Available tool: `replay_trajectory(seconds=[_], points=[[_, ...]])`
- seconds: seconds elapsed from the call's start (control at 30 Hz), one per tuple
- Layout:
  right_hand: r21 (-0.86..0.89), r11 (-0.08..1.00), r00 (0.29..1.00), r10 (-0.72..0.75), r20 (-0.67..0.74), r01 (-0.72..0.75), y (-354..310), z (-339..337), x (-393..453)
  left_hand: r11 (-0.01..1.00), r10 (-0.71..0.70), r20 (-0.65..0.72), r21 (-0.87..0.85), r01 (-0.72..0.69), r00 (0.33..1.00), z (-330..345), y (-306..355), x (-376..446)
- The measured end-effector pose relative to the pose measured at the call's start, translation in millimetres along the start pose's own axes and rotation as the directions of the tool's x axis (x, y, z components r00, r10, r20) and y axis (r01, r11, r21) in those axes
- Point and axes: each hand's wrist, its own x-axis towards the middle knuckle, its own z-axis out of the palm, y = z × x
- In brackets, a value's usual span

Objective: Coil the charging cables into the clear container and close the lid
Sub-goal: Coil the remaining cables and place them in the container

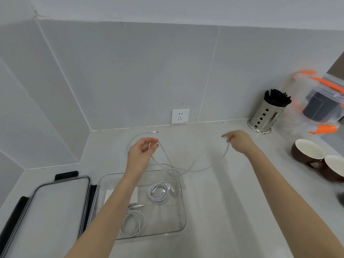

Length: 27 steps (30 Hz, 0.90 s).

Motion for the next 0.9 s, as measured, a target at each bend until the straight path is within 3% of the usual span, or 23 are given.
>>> replay_trajectory(seconds=[0.1,0.17,0.27,0.33,0.4,0.47,0.53,0.67,0.77,0.9], points=[[0.072,0.98,0.96,-0.164,-0.227,0.184,-38.6,-3.7,-5.2,1.0,-0.003,0.046,0.029,0.002,0.999,4.0,-1.1,-2.9],[0.098,0.948,0.94,-0.282,-0.195,0.304,-68.0,0.4,-14.0,0.998,-0.006,0.085,0.061,0.001,0.996,9.2,-3.0,-4.6],[0.078,0.935,0.909,-0.353,0.221,0.345,-98.5,29.5,-27.4,0.996,0.0,0.117,0.091,-0.011,0.993,16.9,-4.5,-7.2],[-0.114,0.926,0.831,-0.263,0.489,0.36,-103.0,62.8,-30.9,0.992,0.016,0.127,0.122,-0.032,0.992,21.4,-3.6,-8.9],[-0.308,0.871,0.81,-0.157,0.565,0.384,-94.2,99.6,-29.6,0.987,0.036,0.136,0.148,-0.056,0.99,25.0,-1.1,-11.8],[-0.333,0.875,0.823,-0.118,0.556,0.351,-78.5,129.8,-26.7,0.985,0.049,0.152,0.154,-0.072,0.987,27.8,1.7,-14.1],[-0.245,0.93,0.848,-0.112,0.519,0.273,-67.6,143.2,-28.7,0.988,0.052,0.168,0.137,-0.075,0.984,29.1,2.8,-15.1],[-0.171,0.967,0.901,-0.104,0.421,0.191,-62.9,139.7,-30.1,0.991,0.048,0.129,0.118,-0.063,0.99,28.9,0.9,-12.7],[-0.117,0.98,0.895,-0.093,0.435,0.159,-65.2,123.5,-27.2,0.99,0.034,0.088,0.133,-0.046,0.996,29.1,-3.4,-11.1],[0.043,0.97,0.926,-0.242,0.29,0.24,-81.6,74.0,-31.8,0.966,0.038,0.026,0.256,-0.043,0.999,29.1,-11.1,-7.1]])
